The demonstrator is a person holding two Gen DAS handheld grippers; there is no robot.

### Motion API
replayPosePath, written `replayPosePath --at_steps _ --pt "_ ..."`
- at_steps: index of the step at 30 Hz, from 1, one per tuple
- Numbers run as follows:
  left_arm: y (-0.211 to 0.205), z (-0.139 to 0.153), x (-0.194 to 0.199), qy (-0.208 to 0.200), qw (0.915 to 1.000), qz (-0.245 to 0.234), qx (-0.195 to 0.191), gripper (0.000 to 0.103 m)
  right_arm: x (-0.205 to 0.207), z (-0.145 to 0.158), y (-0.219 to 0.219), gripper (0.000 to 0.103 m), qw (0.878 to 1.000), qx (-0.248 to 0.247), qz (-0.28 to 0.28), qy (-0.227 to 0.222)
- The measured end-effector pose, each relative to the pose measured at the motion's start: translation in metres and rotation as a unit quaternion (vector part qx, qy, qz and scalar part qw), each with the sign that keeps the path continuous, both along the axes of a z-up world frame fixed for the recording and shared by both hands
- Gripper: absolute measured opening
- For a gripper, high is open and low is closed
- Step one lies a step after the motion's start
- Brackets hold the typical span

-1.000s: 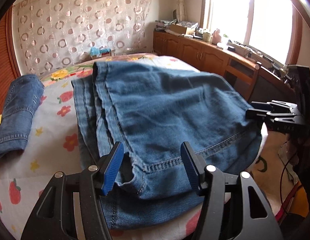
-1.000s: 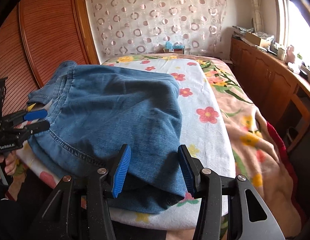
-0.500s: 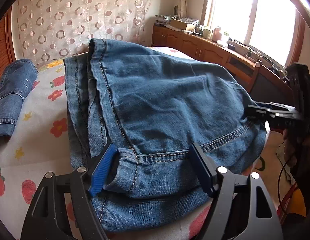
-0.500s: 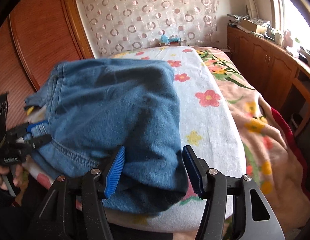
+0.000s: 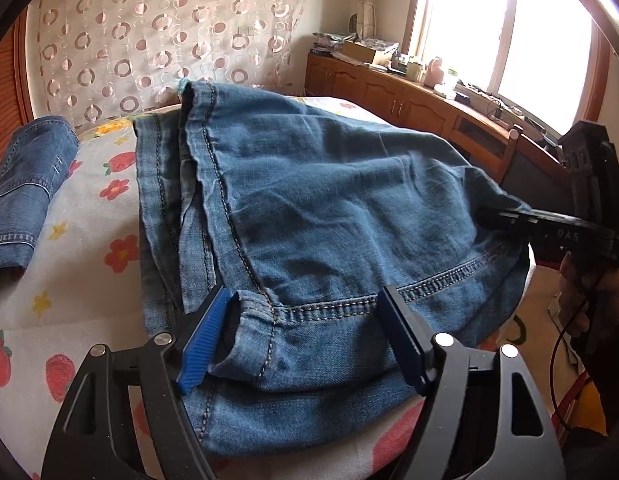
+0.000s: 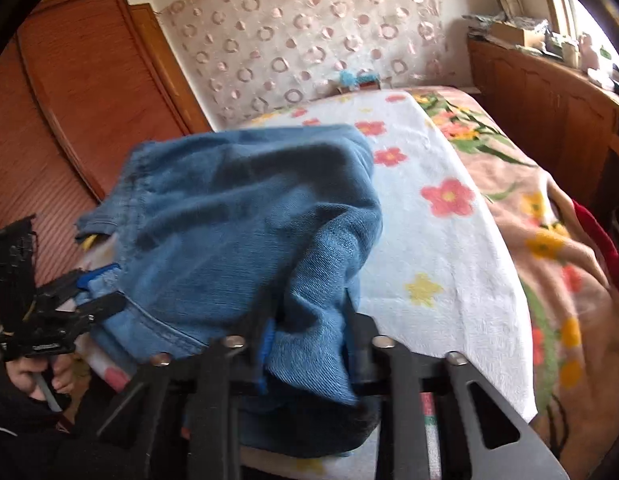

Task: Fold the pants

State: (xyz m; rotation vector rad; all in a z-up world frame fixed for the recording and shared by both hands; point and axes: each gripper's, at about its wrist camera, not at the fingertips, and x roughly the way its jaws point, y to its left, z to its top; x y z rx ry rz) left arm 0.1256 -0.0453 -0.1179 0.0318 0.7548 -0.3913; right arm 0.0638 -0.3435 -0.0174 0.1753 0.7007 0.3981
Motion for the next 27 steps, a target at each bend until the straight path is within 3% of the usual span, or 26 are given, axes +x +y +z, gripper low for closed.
replayPosePath --at_steps 6,13,21,27 --pt "0.020 0.028 -0.012 -0.030 0.9992 0.024 -0.007 0.076 -0.018 0.051 0.015 0.017 0.997 0.023 0.036 -0.067" --pt "0.062 0.067 -0.032 -0.072 0.9953 0.065 -0.007 0.076 -0.024 0.087 0.088 0.017 0.987 -0.004 0.115 -0.116" --pt "0.118 0.086 -0.048 -0.092 0.9879 0.124 -0.011 0.077 -0.019 0.073 0.157 0.017 0.975 -0.016 0.197 -0.101" --pt "0.145 0.085 -0.051 -0.096 0.9814 0.164 -0.025 0.077 -0.003 0.026 0.190 0.017 0.969 -0.019 0.246 -0.024"
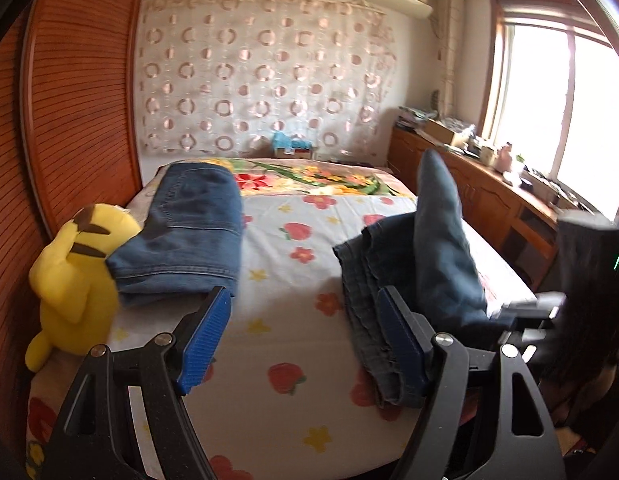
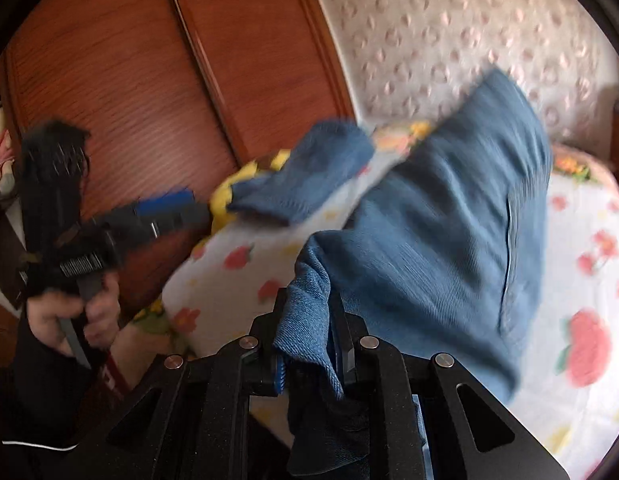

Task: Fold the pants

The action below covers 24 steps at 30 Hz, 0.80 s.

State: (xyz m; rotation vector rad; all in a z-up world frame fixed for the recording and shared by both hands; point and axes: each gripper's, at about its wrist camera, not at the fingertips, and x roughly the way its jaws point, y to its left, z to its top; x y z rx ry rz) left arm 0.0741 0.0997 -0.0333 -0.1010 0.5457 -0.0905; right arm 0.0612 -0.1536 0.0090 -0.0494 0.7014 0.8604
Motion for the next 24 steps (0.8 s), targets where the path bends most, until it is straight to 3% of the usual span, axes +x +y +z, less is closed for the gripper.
replayPosePath --at_steps 4,9,12,16,20,24 --pt "0.006 -0.002 -0.001 -0.004 0.9999 0.008 -0.007 0.077 0.005 -0.030 0.013 0.017 0.999 -0.031 0.017 0.026" --pt "0.002 -0.003 0.000 -0.005 1.0000 0.005 -0.004 0.077 0.004 -0.028 0.020 0.018 0.999 -0.048 0.015 0.016" --pt "0.000 -0.004 0.000 -0.004 1.0000 0.001 -0.003 0.076 -0.008 -0.012 0.020 0.026 0.999 -0.049 0.009 0.002" --pt "-0.005 -0.008 0.002 0.001 1.0000 -0.006 -0.001 0.077 -0.024 0.011 0.007 0.047 0.999 -0.033 -0.008 -0.034" --pt "-0.019 -0.013 0.007 0.010 0.9997 -0.022 0.000 0.077 -0.021 0.025 -0.018 0.053 0.996 -0.029 -0.050 -0.066" --pt "-0.039 -0.025 0.017 0.029 0.9984 -0.048 0.004 0.077 0.004 0.026 -0.033 0.059 0.988 -0.062 -0.099 -0.097"
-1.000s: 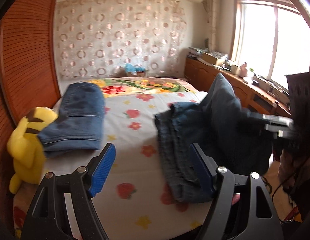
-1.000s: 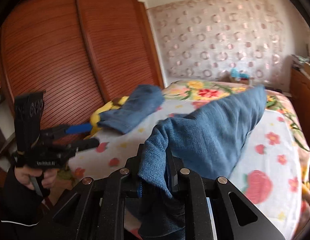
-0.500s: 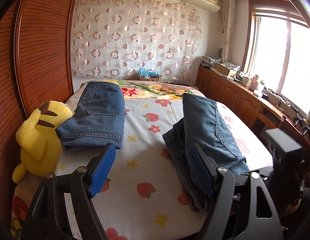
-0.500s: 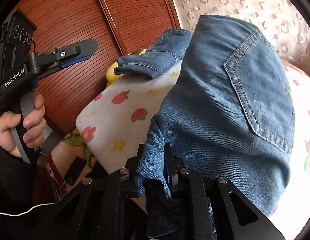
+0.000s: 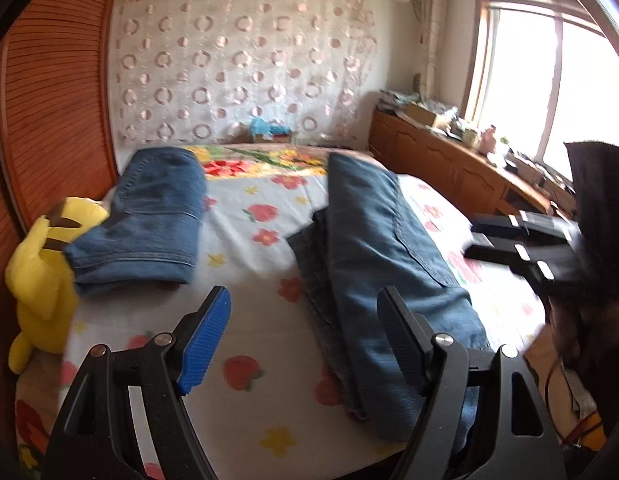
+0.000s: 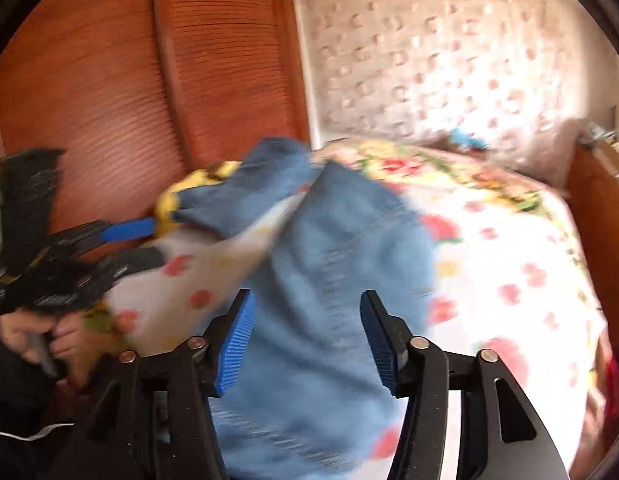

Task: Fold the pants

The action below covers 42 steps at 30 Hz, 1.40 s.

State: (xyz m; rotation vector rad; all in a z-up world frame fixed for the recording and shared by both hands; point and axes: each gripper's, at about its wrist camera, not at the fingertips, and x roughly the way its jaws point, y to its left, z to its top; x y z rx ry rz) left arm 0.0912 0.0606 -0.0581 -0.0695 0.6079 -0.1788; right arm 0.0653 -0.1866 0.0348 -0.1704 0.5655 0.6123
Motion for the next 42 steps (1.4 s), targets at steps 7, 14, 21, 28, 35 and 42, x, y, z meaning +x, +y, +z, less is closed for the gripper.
replayPosePath --at_steps 7,14,21,28,35,42 --pt "-0.034 -0.037 0.014 0.054 0.9979 -0.037 0.004 0.077 0.061 -0.013 0.008 0.059 0.999 0.008 -0.020 0.030" --pt "-0.037 -0.061 0.013 0.080 0.9963 -0.030 0.002 0.077 0.118 -0.026 0.022 0.073 0.996 -0.021 -0.034 0.081" --pt "-0.032 -0.066 0.007 0.080 0.9962 -0.030 -0.016 0.077 0.142 -0.032 0.021 0.088 0.990 0.014 -0.041 0.136" --pt "-0.025 -0.069 0.004 0.079 0.9919 -0.048 -0.086 0.047 0.159 -0.038 0.007 0.076 0.979 0.061 -0.011 0.192" --pt "-0.037 -0.063 -0.003 0.060 0.9919 -0.075 -0.083 0.010 0.153 -0.035 -0.005 0.025 0.972 0.118 0.022 0.201" --pt "-0.022 -0.041 -0.017 0.022 0.9924 -0.067 -0.101 0.007 0.111 0.028 0.014 0.020 0.986 0.125 0.040 0.104"
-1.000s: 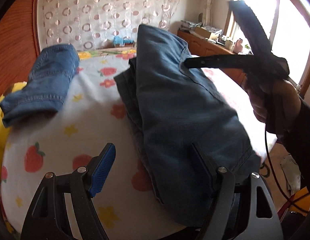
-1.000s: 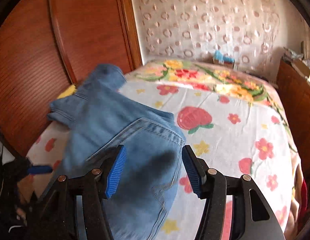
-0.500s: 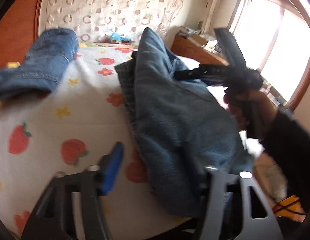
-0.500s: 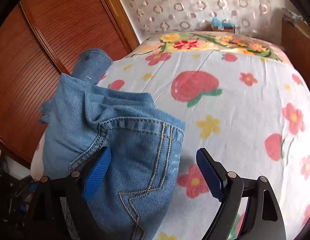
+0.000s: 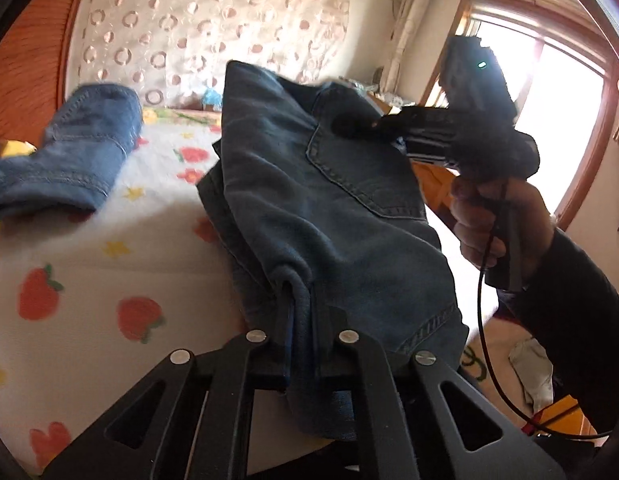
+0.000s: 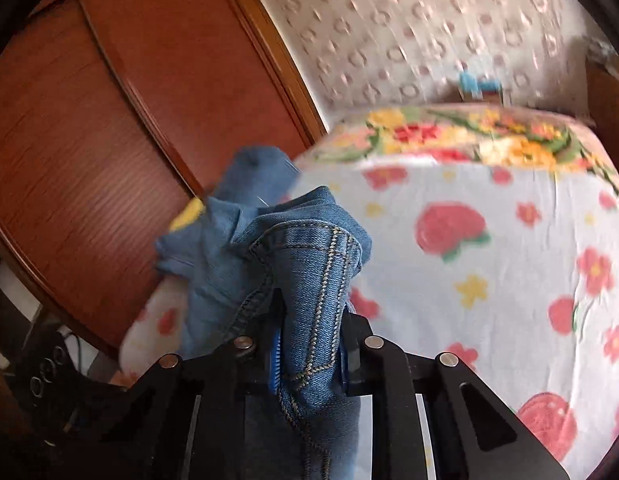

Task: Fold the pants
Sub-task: 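Grasp the folded jeans with the left tool while the right tool holds the pocket end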

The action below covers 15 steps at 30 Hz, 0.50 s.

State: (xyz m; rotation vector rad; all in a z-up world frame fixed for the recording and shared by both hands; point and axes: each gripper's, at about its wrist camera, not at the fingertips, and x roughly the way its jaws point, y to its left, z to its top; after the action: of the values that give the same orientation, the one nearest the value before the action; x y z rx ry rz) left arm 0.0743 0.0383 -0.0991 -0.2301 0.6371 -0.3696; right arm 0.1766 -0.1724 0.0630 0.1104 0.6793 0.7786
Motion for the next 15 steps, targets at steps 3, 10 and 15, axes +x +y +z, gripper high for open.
replayPosePath --at_steps 3,10,15 --pt "0.012 0.015 -0.006 -0.023 0.9996 0.005 -0.012 0.007 -0.016 0.033 0.015 0.020 0.999 -0.005 0.008 -0.040" --pt "0.048 0.054 -0.007 -0.080 0.9959 0.038 -0.017 0.007 -0.017 0.097 0.062 0.020 0.994 -0.013 0.031 -0.101" --pt "0.092 0.081 0.000 -0.111 0.9906 0.079 -0.006 0.007 -0.005 0.121 0.122 0.020 0.989 -0.015 0.066 -0.132"
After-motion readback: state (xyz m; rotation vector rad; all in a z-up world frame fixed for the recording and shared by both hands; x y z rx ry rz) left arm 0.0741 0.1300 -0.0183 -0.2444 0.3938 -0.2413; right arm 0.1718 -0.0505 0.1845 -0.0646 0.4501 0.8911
